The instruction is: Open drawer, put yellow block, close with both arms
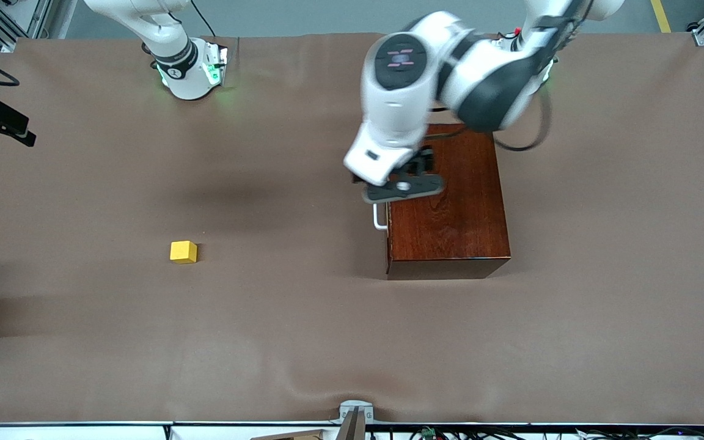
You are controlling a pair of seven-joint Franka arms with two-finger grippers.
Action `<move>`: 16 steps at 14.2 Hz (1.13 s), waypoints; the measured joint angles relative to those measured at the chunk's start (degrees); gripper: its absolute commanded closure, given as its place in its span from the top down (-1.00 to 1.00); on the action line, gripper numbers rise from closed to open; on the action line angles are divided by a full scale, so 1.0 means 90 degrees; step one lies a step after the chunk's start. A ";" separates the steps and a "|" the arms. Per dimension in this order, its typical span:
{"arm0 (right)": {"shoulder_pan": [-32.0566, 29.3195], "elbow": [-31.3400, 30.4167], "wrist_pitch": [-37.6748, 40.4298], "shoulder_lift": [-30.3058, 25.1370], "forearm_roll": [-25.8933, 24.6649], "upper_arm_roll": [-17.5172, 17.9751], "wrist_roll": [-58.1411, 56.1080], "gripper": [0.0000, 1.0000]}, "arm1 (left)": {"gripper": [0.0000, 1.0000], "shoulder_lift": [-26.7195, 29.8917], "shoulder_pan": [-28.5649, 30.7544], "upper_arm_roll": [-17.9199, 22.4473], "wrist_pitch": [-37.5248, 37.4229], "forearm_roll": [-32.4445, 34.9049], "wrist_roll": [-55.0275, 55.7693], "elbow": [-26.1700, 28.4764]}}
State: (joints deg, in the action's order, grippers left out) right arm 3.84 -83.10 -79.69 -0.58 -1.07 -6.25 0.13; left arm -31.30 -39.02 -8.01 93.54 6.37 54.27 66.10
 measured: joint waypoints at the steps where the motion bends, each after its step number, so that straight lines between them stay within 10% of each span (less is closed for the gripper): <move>1: 0.0000 0.0000 0.0000 0.0000 0.0000 0.0000 0.0000 1.00 | 1.00 -0.0219 -0.0538 0.0480 0.0045 0.0005 0.0059 -0.0133; 5: 0.0000 0.0000 0.0000 0.0000 0.0000 0.0000 0.0000 1.00 | 1.00 -0.0928 -0.1668 0.1349 0.0361 0.0009 0.0146 -0.0333; 16: 0.0000 0.0000 0.0000 0.0000 0.0000 -0.0001 0.0000 1.00 | 1.00 -0.1778 -0.1885 0.1382 0.0249 0.0211 -0.0171 -0.0319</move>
State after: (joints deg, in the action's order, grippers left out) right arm 3.84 -83.11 -79.69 -0.58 -1.07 -6.26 0.13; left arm -47.31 -55.99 4.43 95.78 8.27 52.73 63.22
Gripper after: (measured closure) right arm 0.000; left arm 0.000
